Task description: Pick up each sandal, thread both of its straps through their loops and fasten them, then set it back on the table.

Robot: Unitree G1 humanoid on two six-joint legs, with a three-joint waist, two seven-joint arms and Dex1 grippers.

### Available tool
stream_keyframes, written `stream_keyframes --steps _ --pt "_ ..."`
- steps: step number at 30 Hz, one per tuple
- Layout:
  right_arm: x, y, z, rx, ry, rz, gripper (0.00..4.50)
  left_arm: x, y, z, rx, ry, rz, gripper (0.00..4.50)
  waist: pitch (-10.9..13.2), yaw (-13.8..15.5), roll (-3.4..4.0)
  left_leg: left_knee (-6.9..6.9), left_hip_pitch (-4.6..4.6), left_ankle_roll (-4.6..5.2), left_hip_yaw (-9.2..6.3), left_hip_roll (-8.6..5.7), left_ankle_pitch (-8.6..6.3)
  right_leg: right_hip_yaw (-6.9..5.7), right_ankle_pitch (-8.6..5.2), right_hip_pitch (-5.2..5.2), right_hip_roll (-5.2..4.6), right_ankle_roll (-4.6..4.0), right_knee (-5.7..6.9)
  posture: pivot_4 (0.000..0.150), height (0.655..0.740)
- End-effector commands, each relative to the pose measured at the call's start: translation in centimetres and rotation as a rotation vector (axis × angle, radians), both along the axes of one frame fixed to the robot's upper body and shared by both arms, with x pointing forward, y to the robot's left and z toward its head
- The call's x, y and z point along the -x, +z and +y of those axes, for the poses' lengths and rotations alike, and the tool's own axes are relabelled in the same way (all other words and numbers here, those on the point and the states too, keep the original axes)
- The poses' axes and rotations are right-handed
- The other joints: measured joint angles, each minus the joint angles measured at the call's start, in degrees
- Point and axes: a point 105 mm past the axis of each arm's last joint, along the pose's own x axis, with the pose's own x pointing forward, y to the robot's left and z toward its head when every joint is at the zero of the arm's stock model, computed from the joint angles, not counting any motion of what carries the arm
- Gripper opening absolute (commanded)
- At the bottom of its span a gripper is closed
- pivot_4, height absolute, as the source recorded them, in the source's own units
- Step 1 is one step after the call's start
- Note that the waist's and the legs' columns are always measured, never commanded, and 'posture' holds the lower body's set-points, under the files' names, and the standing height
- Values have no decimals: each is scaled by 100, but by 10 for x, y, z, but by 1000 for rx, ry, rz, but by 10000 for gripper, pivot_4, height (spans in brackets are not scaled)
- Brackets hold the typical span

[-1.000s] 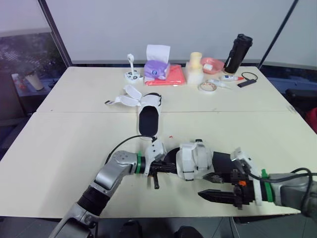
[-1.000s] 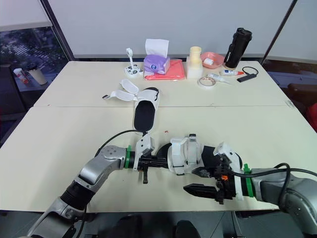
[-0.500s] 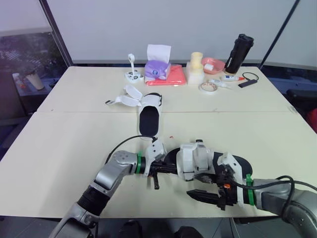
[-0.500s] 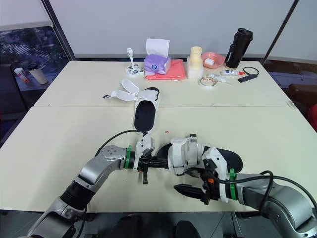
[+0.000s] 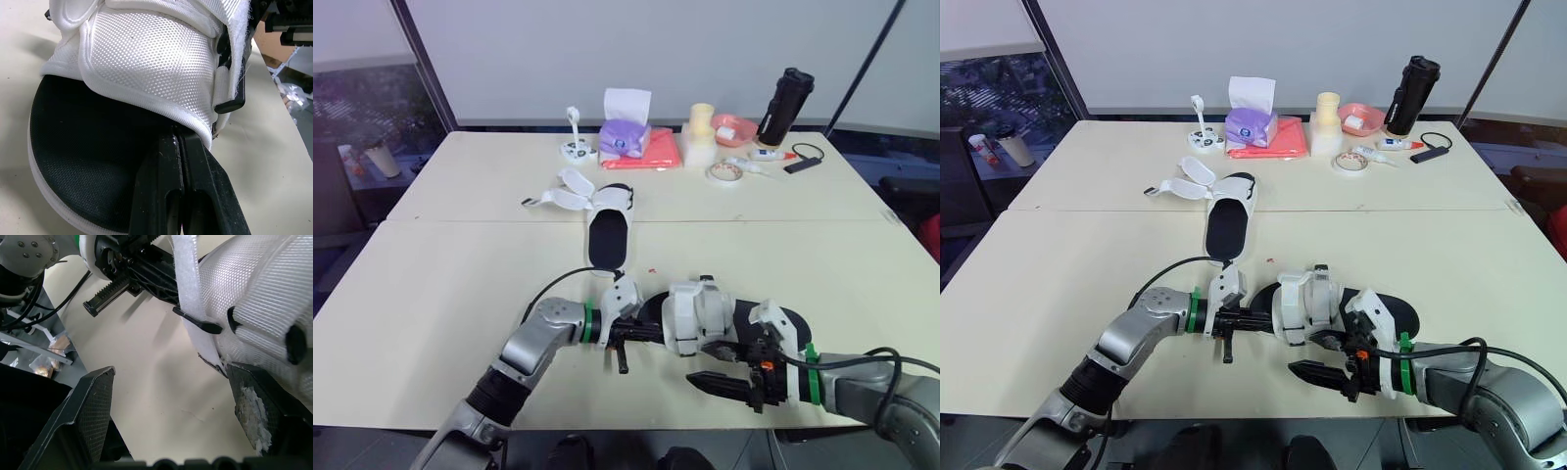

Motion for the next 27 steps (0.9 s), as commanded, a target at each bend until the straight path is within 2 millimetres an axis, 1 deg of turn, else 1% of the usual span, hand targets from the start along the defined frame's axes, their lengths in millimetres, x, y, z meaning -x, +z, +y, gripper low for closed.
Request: stream_keyframes --steps 1,4,10,13,14,16,18,21,22,24,27 --pt "-7 6 -3 2 -34 -49 38751 19 -50 9 -138 -3 188 0 0 0 0 0 0 0 0 0 0 0 0 0 0 0 0 1500 7400" --pt "-10 5 1 -7 -40 -57 38751 19 -50 8 -137 -3 188 0 -2 -1 0 1 1 0 0 0 0 0 0 0 0 0 2 1500 7400" --pt "-10 3 21 -81 -28 -39 38751 19 -51 8 -135 -1 189 0 -5 -5 -2 3 4 0 -2 1 0 0 0 2 0 0 6 1500 7400" --pt "-11 3 27 -113 -33 -29 38751 19 -51 8 -134 5 191 0 -6 -5 -1 3 4 0 -8 1 0 1 0 2 0 0 6 1500 7400" --pt "-11 2 28 -116 -35 -25 33696 19 -51 8 -134 7 191 0 -6 -5 0 3 3 0 -9 1 0 1 0 1 -1 0 7 1500 7400" --pt "-11 1 28 -116 -38 -19 26644 19 -52 8 -134 10 192 0 -6 -3 0 3 3 0 -9 1 0 0 0 1 -1 0 7 1500 7400" --pt "-10 0 25 -115 -43 -8 15594 19 -52 9 -134 11 192 0 -6 1 0 2 3 0 -10 0 0 0 0 1 -1 0 7 1500 7400" --pt "-8 -1 21 -103 -43 7 1399 19 -53 9 -134 12 192 0 -6 4 0 0 2 0 -11 0 0 -2 0 0 -1 0 6 1500 7400" --pt "-7 -2 20 -100 -42 11 609 19 -53 9 -135 12 192 0 -7 2 0 0 2 0 -10 0 0 -2 0 0 -1 0 6 1500 7400" --pt "-3 -3 20 -92 -20 29 609 19 -53 8 -135 10 191 0 -7 3 1 0 2 0 -10 0 0 -2 0 1 -1 0 6 1500 7400" --pt "11 -8 20 -70 38 74 609 20 -53 8 -136 9 190 0 -7 11 1 1 1 0 -10 0 0 -2 0 1 -2 0 6 1500 7400"
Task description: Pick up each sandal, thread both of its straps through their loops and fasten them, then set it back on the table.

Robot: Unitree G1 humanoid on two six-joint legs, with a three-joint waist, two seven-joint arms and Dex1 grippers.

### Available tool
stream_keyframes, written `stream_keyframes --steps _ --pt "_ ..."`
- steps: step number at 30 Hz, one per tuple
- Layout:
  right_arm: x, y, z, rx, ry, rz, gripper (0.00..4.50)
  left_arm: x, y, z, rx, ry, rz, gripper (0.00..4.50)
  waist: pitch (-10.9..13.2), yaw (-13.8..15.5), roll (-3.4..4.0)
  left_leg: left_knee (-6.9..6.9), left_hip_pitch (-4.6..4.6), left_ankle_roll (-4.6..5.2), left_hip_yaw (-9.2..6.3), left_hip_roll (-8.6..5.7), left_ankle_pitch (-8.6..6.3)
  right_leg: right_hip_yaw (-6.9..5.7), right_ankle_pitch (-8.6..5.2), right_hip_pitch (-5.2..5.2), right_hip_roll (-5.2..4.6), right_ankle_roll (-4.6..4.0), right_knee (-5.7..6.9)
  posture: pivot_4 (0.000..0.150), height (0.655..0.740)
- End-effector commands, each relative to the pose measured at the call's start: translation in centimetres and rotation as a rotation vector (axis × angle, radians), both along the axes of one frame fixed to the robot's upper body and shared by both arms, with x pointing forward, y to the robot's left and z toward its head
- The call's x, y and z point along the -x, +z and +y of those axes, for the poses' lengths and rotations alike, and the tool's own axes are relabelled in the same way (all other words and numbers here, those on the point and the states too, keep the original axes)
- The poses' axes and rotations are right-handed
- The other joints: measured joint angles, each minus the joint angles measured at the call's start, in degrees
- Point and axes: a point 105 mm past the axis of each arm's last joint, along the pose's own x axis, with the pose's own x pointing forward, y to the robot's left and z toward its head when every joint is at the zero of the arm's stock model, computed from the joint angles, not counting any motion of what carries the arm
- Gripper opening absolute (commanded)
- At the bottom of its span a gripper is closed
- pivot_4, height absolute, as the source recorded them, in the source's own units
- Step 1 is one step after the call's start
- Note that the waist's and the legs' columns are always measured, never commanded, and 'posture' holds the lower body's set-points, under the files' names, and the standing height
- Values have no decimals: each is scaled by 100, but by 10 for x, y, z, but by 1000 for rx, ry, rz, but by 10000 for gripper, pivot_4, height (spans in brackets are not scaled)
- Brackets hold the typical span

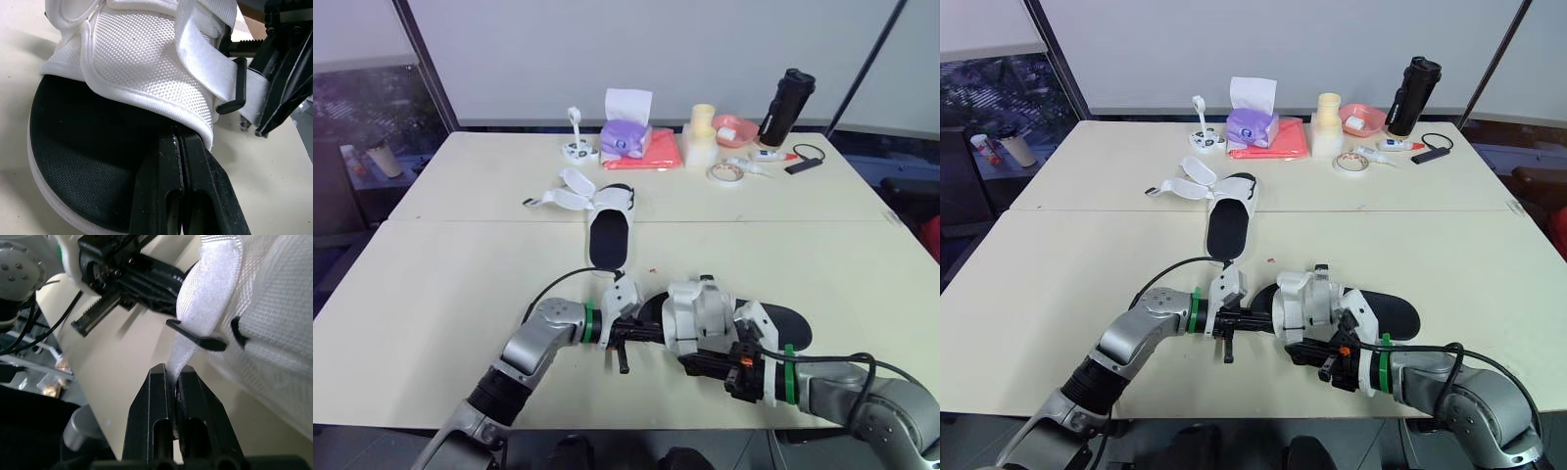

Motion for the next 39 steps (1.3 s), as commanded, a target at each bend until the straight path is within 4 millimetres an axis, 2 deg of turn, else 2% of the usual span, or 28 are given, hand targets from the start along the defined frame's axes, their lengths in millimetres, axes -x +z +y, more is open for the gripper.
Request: stream_keyframes --steps 1,7,13,18,22,25,30,36,39 --pt "21 6 5 -7 109 23 609 20 -53 10 -142 5 183 0 0 6 0 0 0 0 0 0 0 0 0 0 -1 0 -1 1500 7400" --pt "56 15 9 -48 266 85 609 20 -55 11 -148 4 185 0 -4 -1 -2 2 0 1 2 -1 -1 -2 0 4 2 0 -2 1500 7400" --pt "66 41 18 -175 333 61 609 20 -56 12 -154 1 186 0 -5 9 -6 -1 -2 2 1 -1 -1 -4 -2 3 1 2 -6 1500 7400" --pt "45 56 22 -273 264 3 609 19 -57 11 -156 0 187 0 -5 7 -7 1 -4 4 2 -1 -3 -3 -3 3 0 3 -9 1500 7400" --pt "2 62 16 -364 56 -38 609 18 -57 10 -154 9 190 0 -7 3 -11 3 -1 4 1 -1 -2 -2 -3 6 -2 3 -6 1500 7400" --pt "-21 64 12 -421 -70 -32 609 17 -58 10 -151 20 192 0 -8 9 -9 4 -1 4 0 -2 -2 -2 -2 6 -6 4 -2 1500 7400" --pt "-39 61 9 -456 -179 6 609 16 -57 11 -149 30 192 0 -15 -14 -8 7 7 4 -1 0 -2 2 -2 7 -6 4 8 1500 7400" --pt "-53 68 -4 -569 -291 44 609 16 -57 12 -147 33 192 0 -20 -20 -4 12 10 4 0 2 0 7 -1 9 -4 3 11 1500 7400" --pt "-56 66 -6 -572 -320 61 10494 15 -57 12 -147 31 191 0 -24 -20 1 12 10 5 0 2 0 8 -1 9 -5 3 12 1500 7400"
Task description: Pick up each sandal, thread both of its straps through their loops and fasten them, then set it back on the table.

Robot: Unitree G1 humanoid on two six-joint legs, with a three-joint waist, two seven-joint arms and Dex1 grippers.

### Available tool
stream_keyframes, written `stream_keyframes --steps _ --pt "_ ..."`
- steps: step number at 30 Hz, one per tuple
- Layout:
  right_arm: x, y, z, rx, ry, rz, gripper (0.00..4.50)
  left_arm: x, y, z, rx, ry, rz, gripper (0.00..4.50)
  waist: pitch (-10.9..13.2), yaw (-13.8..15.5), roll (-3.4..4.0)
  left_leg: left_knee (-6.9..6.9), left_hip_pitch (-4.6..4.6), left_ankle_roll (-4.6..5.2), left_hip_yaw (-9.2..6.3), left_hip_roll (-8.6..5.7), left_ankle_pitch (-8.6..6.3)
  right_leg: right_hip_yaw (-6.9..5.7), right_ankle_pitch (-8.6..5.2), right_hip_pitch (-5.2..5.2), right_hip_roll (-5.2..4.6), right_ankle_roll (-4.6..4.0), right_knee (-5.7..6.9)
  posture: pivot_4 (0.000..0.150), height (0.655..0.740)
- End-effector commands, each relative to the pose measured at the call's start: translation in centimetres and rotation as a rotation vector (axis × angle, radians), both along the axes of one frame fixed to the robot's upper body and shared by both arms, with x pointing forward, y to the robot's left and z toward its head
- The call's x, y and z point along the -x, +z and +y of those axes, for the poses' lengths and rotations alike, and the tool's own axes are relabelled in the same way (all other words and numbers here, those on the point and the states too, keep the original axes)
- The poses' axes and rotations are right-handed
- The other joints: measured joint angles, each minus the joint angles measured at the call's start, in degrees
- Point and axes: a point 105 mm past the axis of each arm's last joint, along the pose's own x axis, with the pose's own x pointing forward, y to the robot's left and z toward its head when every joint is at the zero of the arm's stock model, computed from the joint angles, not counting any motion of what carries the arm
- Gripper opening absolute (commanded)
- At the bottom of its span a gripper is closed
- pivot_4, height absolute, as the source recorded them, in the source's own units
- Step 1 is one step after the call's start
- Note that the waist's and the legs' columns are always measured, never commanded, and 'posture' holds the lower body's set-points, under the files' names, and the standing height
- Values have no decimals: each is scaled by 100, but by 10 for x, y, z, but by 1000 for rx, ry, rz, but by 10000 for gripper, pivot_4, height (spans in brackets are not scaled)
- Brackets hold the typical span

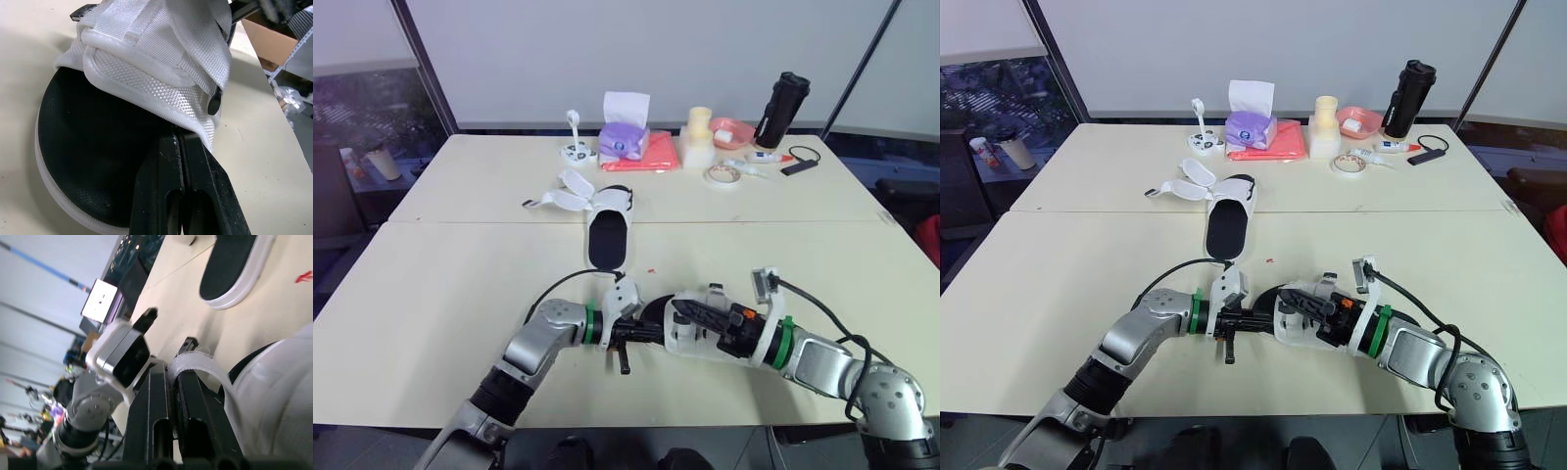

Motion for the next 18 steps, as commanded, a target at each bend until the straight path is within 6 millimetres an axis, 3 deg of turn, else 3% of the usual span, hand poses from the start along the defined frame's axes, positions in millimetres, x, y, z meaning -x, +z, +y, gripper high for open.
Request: stream_keyframes --steps 1,6,9,12,15,18 --pt "-13 21 -13 -53 -93 -68 15812 17 -54 12 -150 22 176 0 -3 0 5 0 -1 0 0 0 0 0 0 -1 0 0 0 1500 7400" --pt "-16 34 -18 -34 -96 -115 39063 16 -54 13 -150 24 178 0 -6 0 10 -1 -2 0 0 0 0 1 0 -2 0 0 0 1500 7400" --pt "-16 63 -22 30 -49 -265 39063 15 -54 13 -150 26 179 0 -8 13 13 1 -3 0 2 -2 0 2 1 -2 -3 1 -1 1500 7400" --pt "-23 78 -24 166 -24 -386 39063 15 -54 13 -152 26 179 0 -10 15 17 -4 -4 0 4 -2 0 2 0 -6 -2 1 -3 1500 7400" --pt "-32 73 -20 456 58 -517 39063 14 -54 13 -153 22 178 0 -14 19 27 -8 -7 0 3 -2 0 -1 0 -10 -2 1 -4 1500 7400" --pt "-38 58 -15 549 158 -548 39063 13 -54 12 -154 18 176 0 -15 18 25 -8 -6 0 2 -2 0 -6 0 -6 -2 1 -12 1500 7400"
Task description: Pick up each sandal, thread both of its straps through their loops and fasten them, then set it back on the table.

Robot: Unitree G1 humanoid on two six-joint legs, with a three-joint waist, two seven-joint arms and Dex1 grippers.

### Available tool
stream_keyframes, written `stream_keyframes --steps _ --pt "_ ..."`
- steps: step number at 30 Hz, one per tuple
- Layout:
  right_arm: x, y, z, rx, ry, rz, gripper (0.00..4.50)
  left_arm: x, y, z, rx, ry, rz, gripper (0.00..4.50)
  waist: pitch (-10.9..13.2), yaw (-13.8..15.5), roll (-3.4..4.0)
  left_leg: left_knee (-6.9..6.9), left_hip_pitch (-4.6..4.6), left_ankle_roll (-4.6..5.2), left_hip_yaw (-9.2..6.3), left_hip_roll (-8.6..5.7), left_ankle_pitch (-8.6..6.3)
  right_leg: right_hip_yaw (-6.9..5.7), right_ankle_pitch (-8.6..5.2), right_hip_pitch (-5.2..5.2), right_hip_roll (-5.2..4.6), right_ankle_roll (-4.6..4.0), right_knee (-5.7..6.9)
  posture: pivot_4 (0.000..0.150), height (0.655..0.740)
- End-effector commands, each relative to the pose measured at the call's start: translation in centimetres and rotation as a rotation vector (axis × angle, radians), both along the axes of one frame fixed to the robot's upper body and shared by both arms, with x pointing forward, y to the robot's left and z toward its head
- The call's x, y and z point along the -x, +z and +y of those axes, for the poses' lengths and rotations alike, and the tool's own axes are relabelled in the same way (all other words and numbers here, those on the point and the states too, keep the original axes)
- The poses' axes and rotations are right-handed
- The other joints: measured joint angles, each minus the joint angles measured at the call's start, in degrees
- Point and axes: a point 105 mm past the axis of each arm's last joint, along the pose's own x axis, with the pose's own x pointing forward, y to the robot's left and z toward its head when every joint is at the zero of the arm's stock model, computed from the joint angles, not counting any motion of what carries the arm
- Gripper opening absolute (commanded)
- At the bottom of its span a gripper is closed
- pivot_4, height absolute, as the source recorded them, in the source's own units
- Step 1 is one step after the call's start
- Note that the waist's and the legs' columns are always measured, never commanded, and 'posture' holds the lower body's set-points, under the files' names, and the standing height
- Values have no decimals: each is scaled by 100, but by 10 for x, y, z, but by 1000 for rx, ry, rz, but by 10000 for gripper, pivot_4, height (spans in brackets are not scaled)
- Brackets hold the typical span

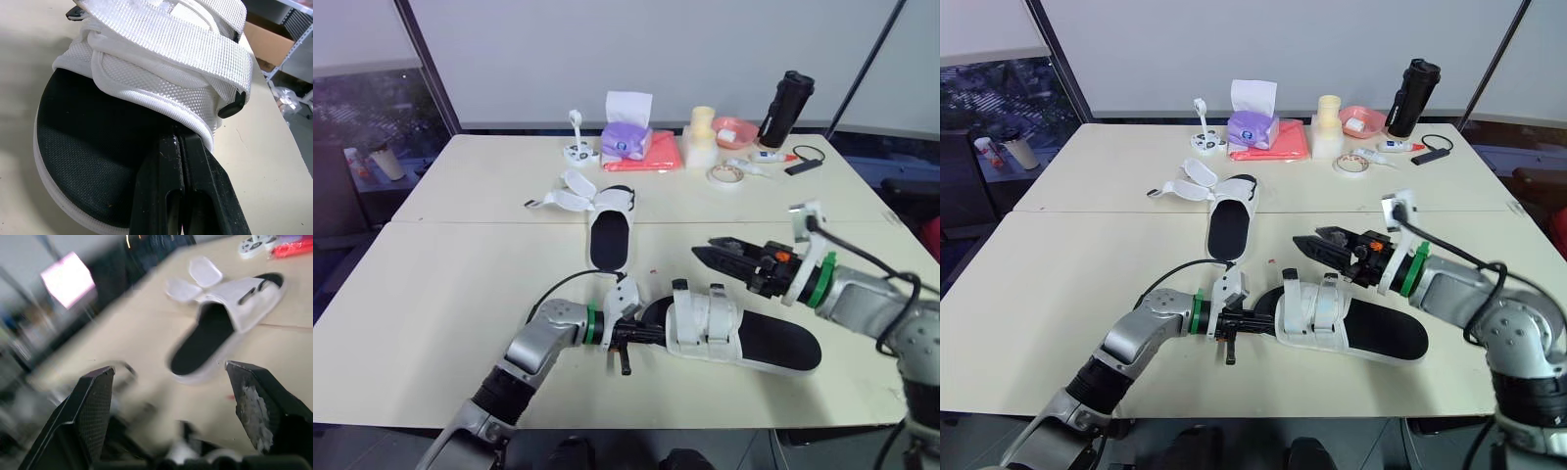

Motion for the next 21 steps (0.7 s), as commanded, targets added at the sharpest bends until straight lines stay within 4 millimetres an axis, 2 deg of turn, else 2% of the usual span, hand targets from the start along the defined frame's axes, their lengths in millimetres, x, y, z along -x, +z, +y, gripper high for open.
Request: stream_keyframes --steps 1,6,9,12,15,16,18,21 --pt "-5 -14 9 92 100 -30 39063 12 -54 14 -162 36 162 0 0 2 0 0 0 0 0 0 0 0 0 -1 -1 0 0 1500 7400" --pt "-18 -33 10 115 135 19 39063 11 -54 13 -159 46 159 0 1 10 0 6 -2 0 0 -3 0 2 1 1 -7 1 1 1500 7400" --pt "-19 -39 12 72 167 80 39063 11 -55 13 -158 52 159 0 0 23 0 7 -1 0 -3 -3 0 0 1 3 -7 2 1 1500 7400" --pt "-19 -37 14 27 189 111 30839 12 -55 14 -156 58 160 0 0 21 1 6 -2 0 -5 -3 0 -1 1 4 -7 2 1 1500 7400" --pt "-17 -38 15 35 201 123 16226 13 -55 14 -155 61 162 0 0 18 1 7 -1 0 -5 -3 0 -1 2 4 -8 3 2 1500 7400" --pt "-17 -39 15 37 204 130 10125 13 -55 14 -155 62 162 0 0 18 1 7 -1 0 -5 -3 0 -1 2 4 -8 3 2 1500 7400" --pt "-15 -39 16 37 213 140 1165 13 -55 14 -154 62 163 0 0 16 1 7 -1 0 -7 -3 0 -2 2 4 -7 3 2 1500 7400" --pt "-12 -32 15 7 224 142 374 14 -56 14 -154 63 163 0 0 16 1 6 -2 0 -6 -3 0 -2 2 4 -7 3 2 1500 7400"
